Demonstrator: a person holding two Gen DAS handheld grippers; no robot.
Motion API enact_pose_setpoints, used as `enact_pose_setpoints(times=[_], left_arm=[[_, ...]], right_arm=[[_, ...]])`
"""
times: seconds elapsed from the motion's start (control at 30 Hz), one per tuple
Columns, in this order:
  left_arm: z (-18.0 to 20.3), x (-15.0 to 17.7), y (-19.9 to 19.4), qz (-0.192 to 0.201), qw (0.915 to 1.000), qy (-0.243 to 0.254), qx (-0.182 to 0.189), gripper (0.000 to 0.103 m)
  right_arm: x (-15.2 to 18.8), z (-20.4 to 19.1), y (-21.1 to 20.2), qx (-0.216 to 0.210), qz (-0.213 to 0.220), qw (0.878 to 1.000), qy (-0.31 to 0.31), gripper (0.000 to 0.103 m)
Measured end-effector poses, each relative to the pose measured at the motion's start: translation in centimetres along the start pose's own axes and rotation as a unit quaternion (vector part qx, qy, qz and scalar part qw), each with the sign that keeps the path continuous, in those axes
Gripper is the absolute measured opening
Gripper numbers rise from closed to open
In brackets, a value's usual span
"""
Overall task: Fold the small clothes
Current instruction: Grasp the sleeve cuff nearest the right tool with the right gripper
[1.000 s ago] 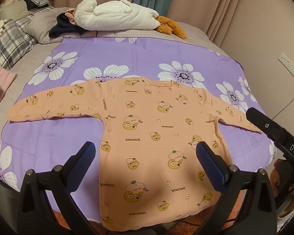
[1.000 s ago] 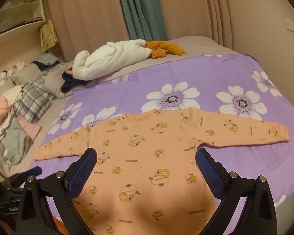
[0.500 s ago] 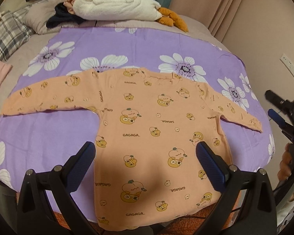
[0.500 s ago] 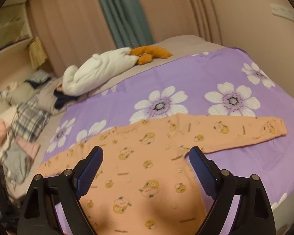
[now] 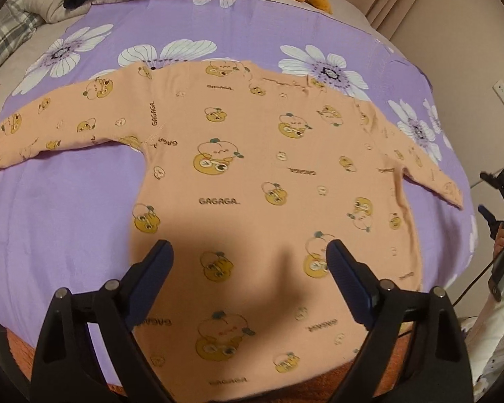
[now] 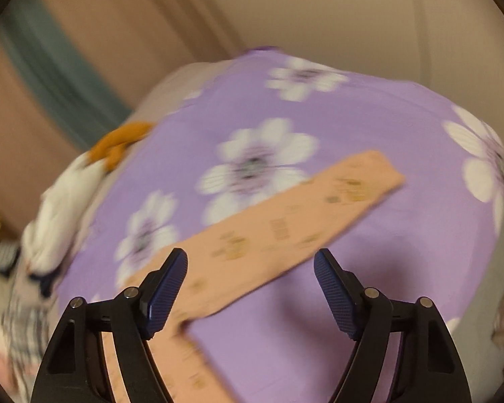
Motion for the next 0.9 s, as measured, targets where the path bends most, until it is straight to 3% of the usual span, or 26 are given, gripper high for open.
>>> enact_pose_setpoints(times=[0.23,0.37,0.43,0.5,0.57,0.73,0.9], left_arm=[[-0.7,0.0,2.0,-0.020,0.9998,-0.007,0.002,0.083],[-1.2,-0.1,2.2,-0.022,0.9997,-0.014,-0.005,0.083],[-1.6,-0.4,2.1,-0.019,0.9996,-0.019,-0.007,0.083],[-2.0,-0.7,1.9,-0.014,0.9996,-0.025,-0.008,0.083],[-2.4,-1.1,1.6,-0.007,0.9995,-0.030,-0.011,0.083],[-3.7,-2.0,0.8,0.004,0.9989,-0.044,-0.016,0.083],[-4.8,-3.5,-1.0,0.034,0.9975,-0.059,-0.017,0.083]], right_arm=[[-1.5,6.4,6.1,0.064,-0.029,0.995,0.076,0.065],[-2.1,7.7,8.3,0.063,-0.028,0.993,0.098,0.054],[-2.9,7.8,8.6,0.051,-0.007,0.994,0.095,0.054],[-3.6,7.6,9.0,0.044,0.006,0.995,0.090,0.042],[-4.1,7.8,9.5,0.056,0.002,0.995,0.088,0.008],[-5.8,6.7,7.3,0.043,0.039,0.995,0.076,0.007],[-7.9,0.5,2.6,0.010,0.093,0.996,-0.002,0.007]])
Point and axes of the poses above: each gripper's, at about its wrist camera, not at the fingertips, and y roughly the way its jaws point, z to its right, x to its underside, the point moved 7 cm from there along y, roughly the way its jaws point
